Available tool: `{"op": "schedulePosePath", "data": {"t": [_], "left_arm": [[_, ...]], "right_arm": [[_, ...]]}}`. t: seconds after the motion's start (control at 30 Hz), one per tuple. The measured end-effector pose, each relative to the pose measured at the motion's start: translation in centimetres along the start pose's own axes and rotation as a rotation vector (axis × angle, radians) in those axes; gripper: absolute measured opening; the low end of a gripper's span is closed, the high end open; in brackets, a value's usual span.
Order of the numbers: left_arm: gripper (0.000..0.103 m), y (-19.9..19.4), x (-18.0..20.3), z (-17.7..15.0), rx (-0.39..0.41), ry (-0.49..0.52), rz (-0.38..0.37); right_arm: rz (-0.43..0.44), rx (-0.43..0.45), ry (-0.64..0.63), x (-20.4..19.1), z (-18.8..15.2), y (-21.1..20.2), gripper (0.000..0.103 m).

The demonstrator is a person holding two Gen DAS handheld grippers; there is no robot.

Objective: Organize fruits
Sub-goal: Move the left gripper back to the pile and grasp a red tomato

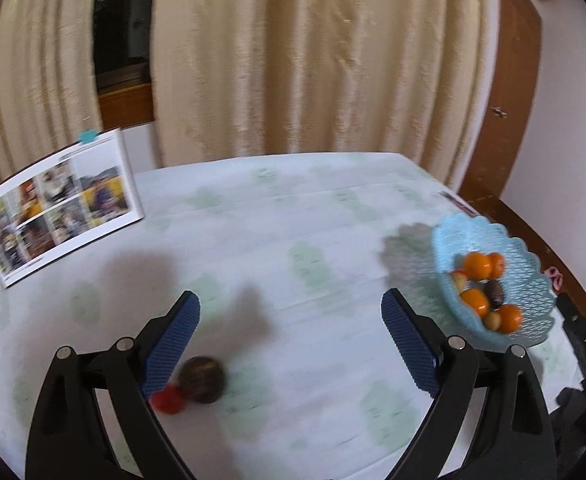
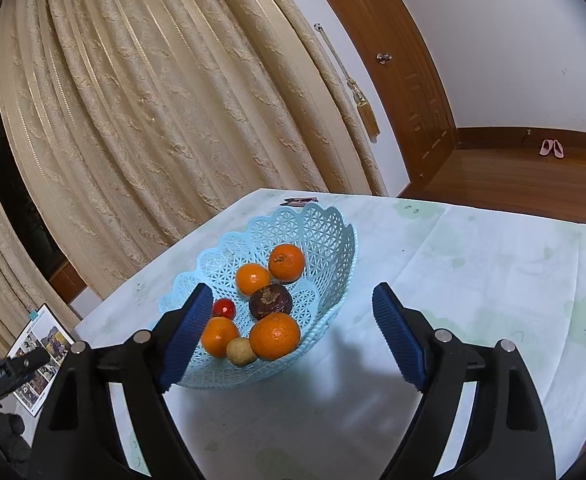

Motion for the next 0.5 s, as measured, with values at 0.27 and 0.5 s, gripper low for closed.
{"op": "schedulePosePath", "data": {"t": [0.27,0.5], "left_arm": [[0.092,1.2,-5.4,-2.8,-0.062,-0.059,0.089],[0.092,2.1,-8.0,-4.9,-0.101,-0.082,0.129]], "right_arm": [[0.009,-0.010,0.014,0.0,-0.2,0.2,0.083],[0.015,-0.024,0.039,0.4,-0.5,0.4,0.084]]}}
Point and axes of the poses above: each gripper's, at about its wrist camera, not at the fingertips, and y roughly the way its jaws point, x to its right, z to its top, the point moved 7 cm from there along y, roughly the way its jaws point, and after that the axes turned 14 degrees about z, right-handed, at the moved point
